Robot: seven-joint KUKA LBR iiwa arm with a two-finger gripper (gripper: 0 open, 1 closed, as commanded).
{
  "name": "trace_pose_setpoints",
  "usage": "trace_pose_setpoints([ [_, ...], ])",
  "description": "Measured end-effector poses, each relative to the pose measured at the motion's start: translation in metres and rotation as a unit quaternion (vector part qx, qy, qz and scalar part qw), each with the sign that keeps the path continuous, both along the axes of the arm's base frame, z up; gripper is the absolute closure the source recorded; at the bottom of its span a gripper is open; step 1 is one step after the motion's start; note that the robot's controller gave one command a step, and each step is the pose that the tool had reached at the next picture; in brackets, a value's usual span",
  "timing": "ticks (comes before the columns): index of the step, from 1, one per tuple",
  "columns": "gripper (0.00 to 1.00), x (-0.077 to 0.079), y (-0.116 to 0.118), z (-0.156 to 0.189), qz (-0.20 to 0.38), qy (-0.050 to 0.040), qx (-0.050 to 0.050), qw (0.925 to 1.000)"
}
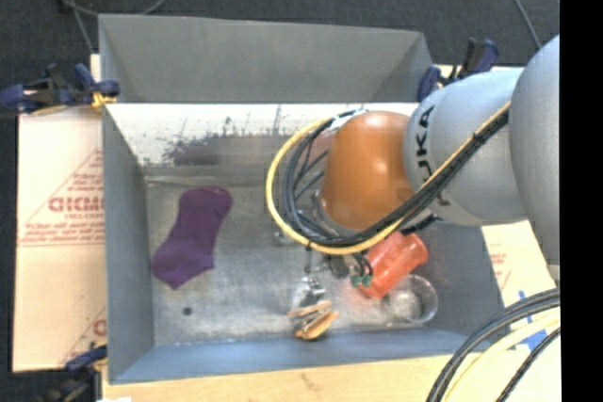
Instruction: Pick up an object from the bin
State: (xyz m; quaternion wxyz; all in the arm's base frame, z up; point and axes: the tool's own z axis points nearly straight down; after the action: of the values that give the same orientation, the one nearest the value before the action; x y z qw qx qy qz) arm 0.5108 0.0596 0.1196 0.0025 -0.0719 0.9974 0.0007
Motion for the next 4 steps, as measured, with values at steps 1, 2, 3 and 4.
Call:
trace_pose_setpoints([
  [1,0.00,-0.010,-0.031,0.000,0.023,-0.0129,0.001,0.9997],
  [2,0.00,-0.022,-0.034,0.039,0.059,-0.0004,-0.002,0.9982],
  [3,0.00,-0.023,-0.033,0.071,0.081,-0.0021,-0.001,0.9967],
  [4,0.00,-0.029,-0.012,0.020,0.098,-0.0032,-0.001,0.9952],
])
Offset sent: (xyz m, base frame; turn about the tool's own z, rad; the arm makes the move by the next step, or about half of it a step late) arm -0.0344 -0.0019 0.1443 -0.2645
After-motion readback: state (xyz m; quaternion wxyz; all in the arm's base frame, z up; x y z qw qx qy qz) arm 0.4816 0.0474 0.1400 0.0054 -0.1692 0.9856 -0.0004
